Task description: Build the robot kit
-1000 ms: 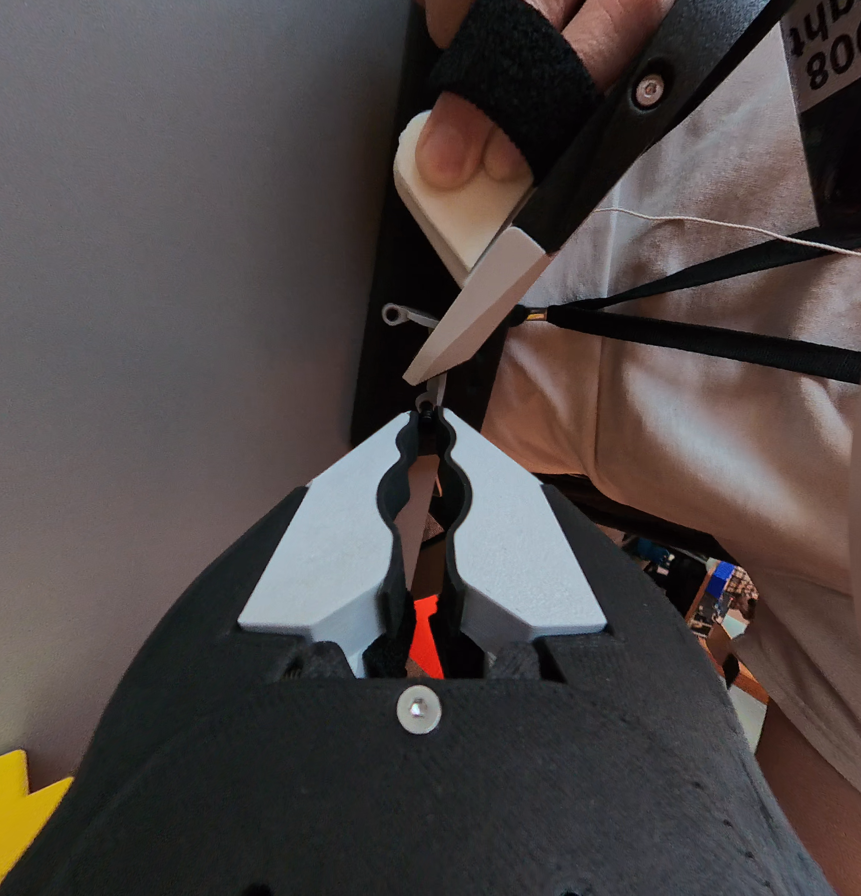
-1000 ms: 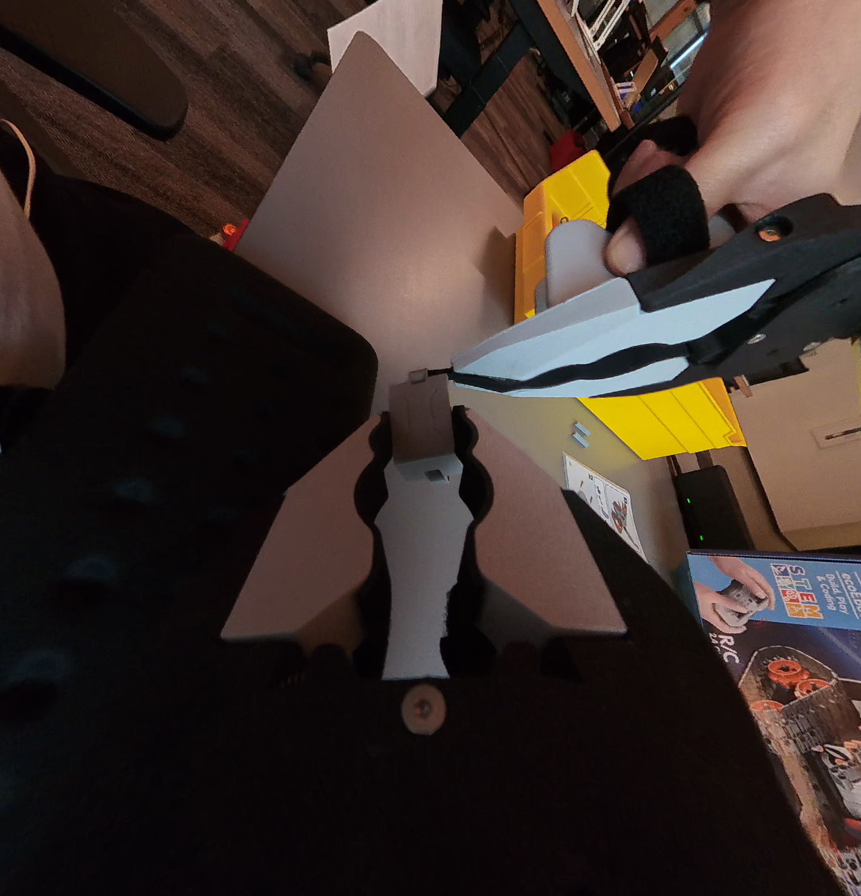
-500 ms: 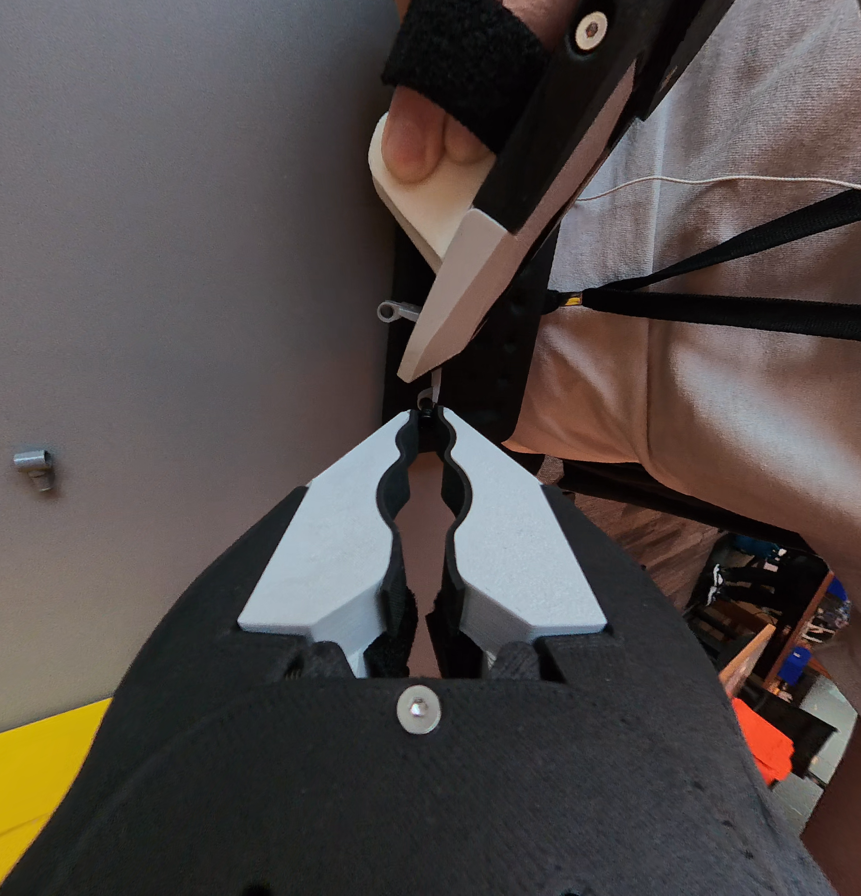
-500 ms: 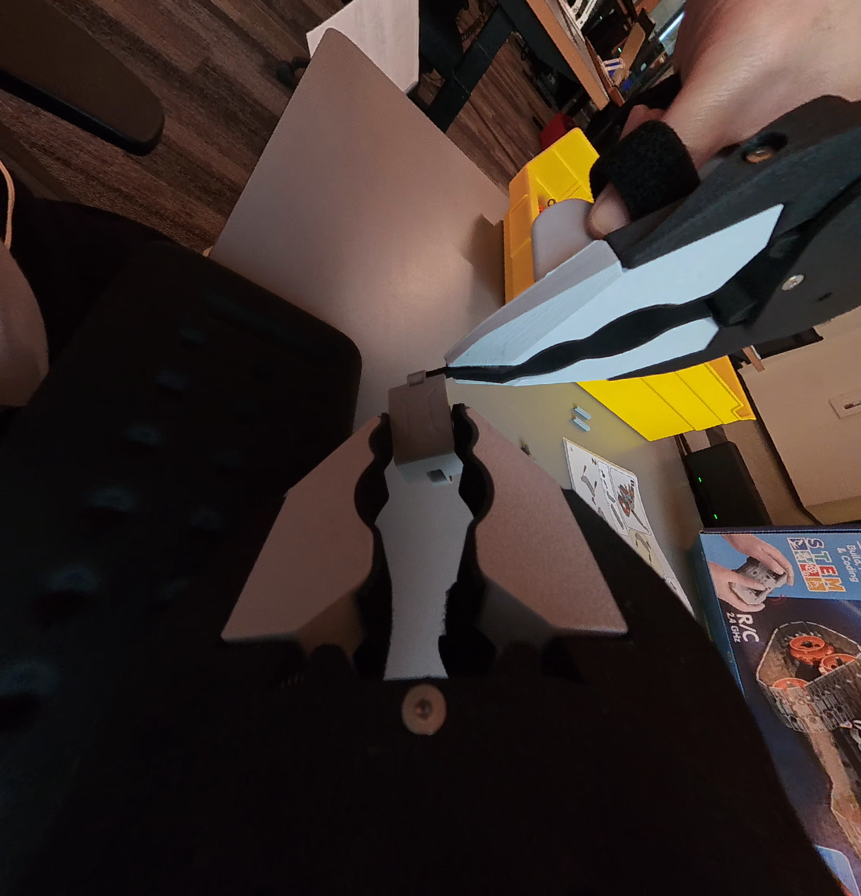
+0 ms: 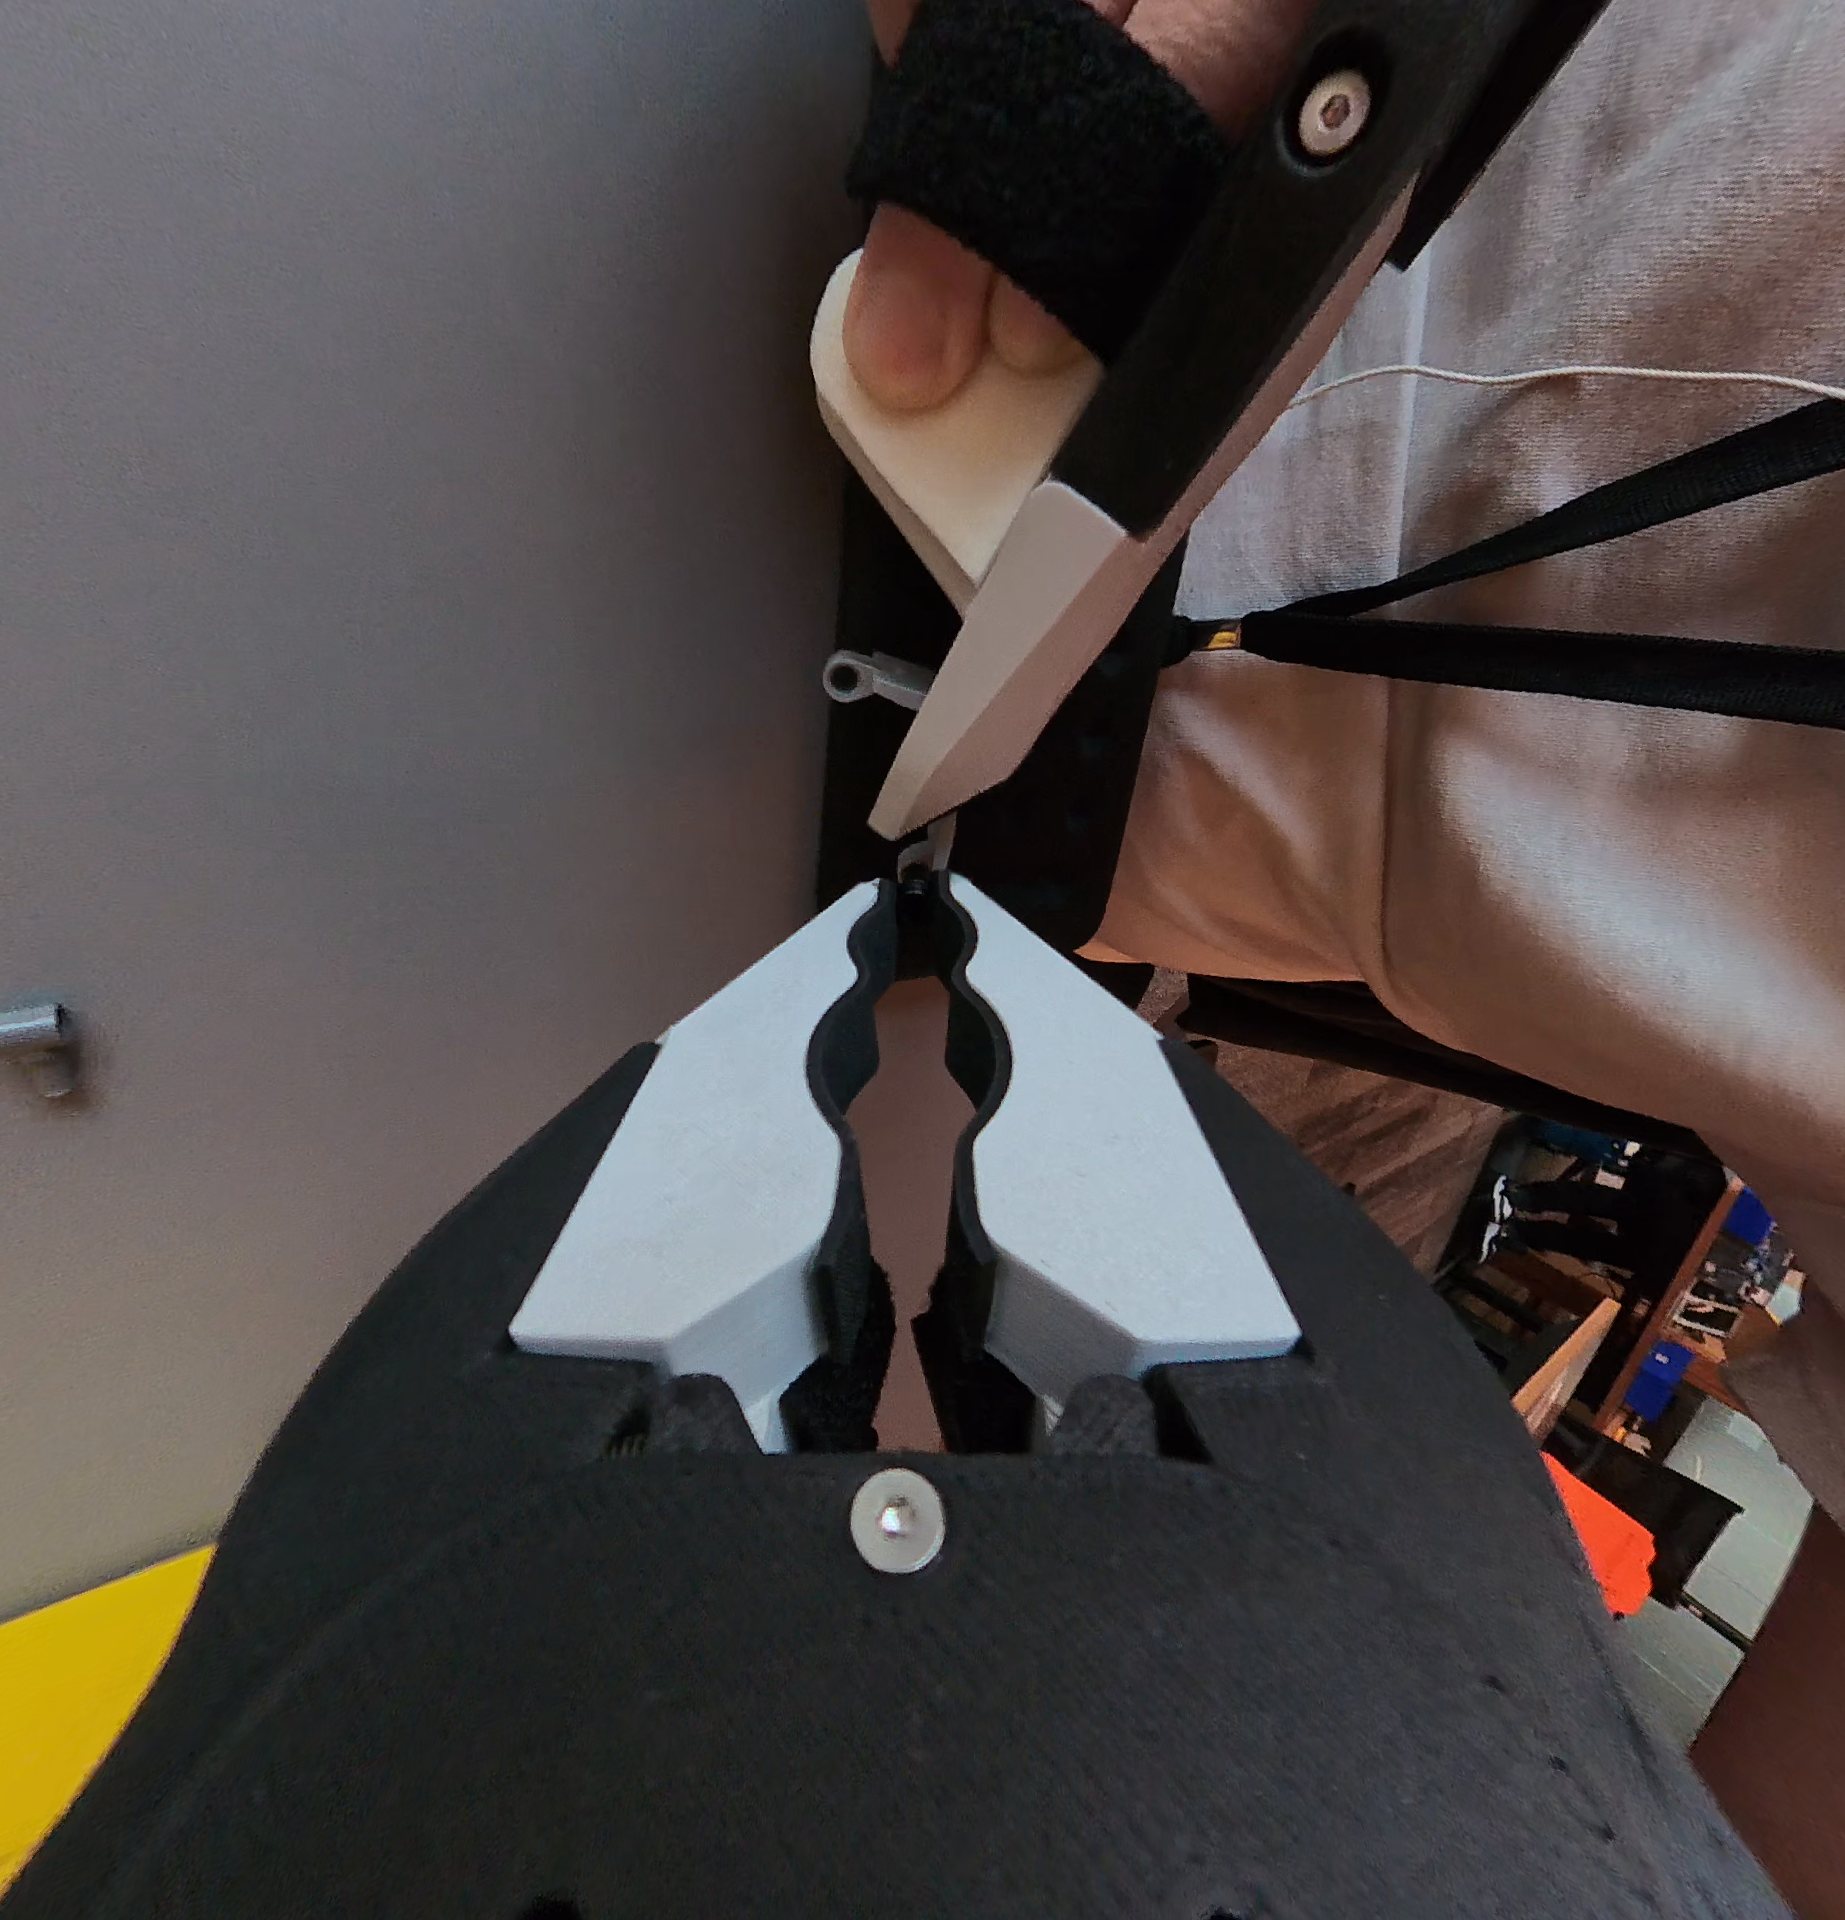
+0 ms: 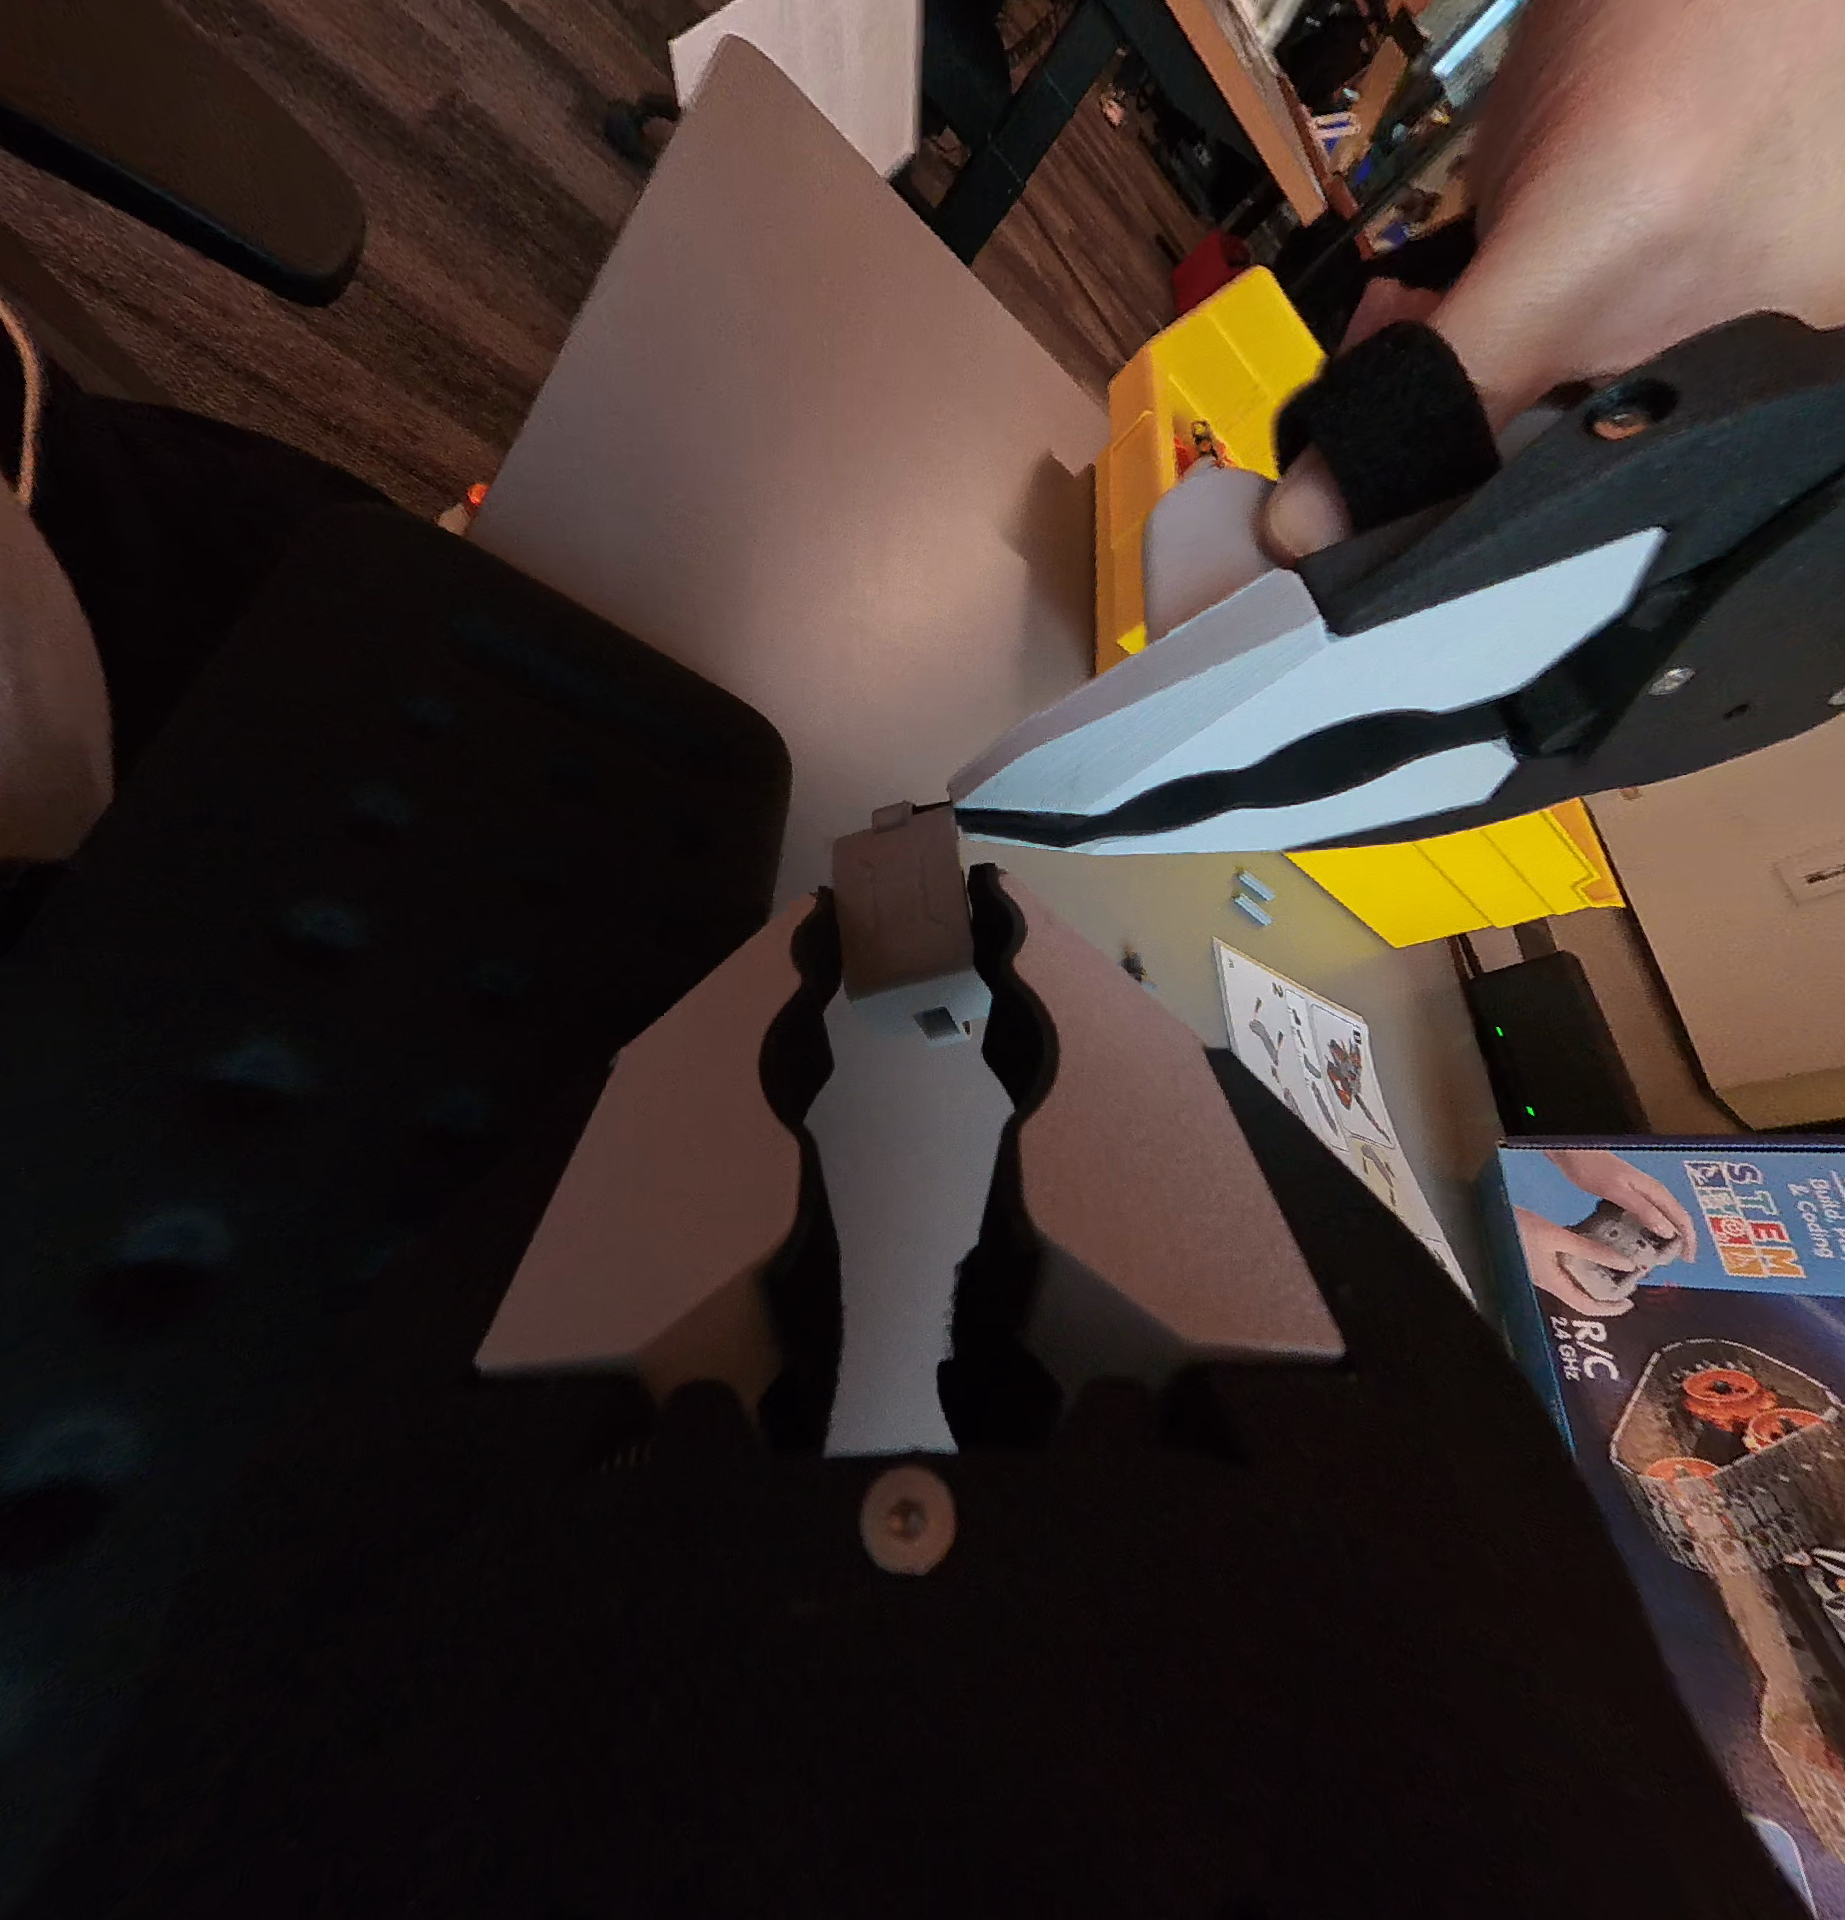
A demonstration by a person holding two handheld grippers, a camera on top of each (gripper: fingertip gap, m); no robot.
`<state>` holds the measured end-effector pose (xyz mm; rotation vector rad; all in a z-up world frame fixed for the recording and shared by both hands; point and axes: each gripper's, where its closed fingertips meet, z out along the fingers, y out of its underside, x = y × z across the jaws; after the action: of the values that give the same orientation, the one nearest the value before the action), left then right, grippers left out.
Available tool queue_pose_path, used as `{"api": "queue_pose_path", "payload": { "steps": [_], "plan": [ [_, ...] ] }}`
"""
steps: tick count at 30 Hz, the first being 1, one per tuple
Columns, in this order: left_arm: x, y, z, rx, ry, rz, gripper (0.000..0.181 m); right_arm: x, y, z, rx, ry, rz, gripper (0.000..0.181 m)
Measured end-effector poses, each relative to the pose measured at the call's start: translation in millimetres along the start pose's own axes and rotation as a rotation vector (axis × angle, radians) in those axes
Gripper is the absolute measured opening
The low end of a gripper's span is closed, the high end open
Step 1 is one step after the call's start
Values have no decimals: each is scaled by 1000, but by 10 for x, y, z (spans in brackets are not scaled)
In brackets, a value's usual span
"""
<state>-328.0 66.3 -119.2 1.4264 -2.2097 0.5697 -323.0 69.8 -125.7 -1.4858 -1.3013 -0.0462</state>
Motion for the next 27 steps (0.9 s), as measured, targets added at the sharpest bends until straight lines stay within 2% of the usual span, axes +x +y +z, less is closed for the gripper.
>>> {"api": "queue_pose_path", "payload": {
  "steps": [3, 10, 12, 15, 18, 21, 24, 27],
  "plan": [
    [-22, -15, -25, 35, 9, -13, 5, 59, 9, -18, 22, -13, 88, 24],
    [-73, -44, -65, 93, 7, -23, 5, 113, 48, -2, 23, -5, 128, 24],
    [-73, -107, -157, 135, -18, 18, 6, 187, 30, -36, 80, -20, 207, 25],
    [-184, -241, -409, 315, -197, 105, 31, 356, 43, -135, 152, -36, 367, 25],
    [26, -359, -595, 573, -216, 182, 47, 423, 76, -210, 205, -108, 488, 25],
    [13, -384, -598, 718, -399, 252, 58, 474, 72, -270, 247, -151, 541, 25],
    [-84, -403, -531, 766, -650, 340, 52, 480, 57, -301, 271, -185, 563, 25],
    [-11, -432, -532, 831, -710, 396, 39, 429, 58, -310, 269, -226, 564, 25]
  ]
}}
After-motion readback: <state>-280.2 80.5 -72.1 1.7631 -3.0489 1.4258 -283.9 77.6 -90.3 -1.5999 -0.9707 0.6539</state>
